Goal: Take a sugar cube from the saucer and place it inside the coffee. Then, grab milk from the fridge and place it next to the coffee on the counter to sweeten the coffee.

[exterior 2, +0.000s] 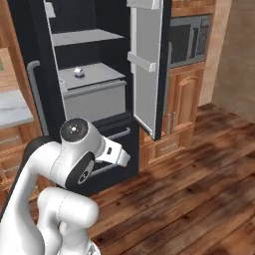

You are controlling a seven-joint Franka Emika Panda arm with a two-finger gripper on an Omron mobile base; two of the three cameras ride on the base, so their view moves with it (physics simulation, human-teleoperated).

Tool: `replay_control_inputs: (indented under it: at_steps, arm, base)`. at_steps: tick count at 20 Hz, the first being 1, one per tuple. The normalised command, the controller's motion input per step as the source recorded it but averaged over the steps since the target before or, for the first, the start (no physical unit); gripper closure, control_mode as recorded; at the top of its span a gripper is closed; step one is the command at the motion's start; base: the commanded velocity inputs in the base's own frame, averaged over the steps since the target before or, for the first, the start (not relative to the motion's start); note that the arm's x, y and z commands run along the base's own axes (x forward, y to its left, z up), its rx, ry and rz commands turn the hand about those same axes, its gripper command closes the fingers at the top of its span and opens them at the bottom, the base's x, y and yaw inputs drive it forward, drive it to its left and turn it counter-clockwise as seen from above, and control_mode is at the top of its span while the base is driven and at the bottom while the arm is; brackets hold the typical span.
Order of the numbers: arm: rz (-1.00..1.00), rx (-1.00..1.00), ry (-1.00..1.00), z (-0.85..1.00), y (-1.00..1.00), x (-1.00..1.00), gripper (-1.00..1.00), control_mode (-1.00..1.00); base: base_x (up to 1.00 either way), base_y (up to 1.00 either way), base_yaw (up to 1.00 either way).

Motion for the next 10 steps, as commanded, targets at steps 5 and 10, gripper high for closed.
replay_control_inputs:
  at_steps: [5, 10]
  arm:
    - [0.00, 0.00, 0.00, 0.00, 0.00, 0.00, -1.00, 1.00]
    - [0.00, 0.00, 0.00, 0.00, 0.00, 0.00, -1.00, 1.00]
  base:
    - [0.22, -0.92, 0.58]
    - [0.09, -0.94, 0.58]
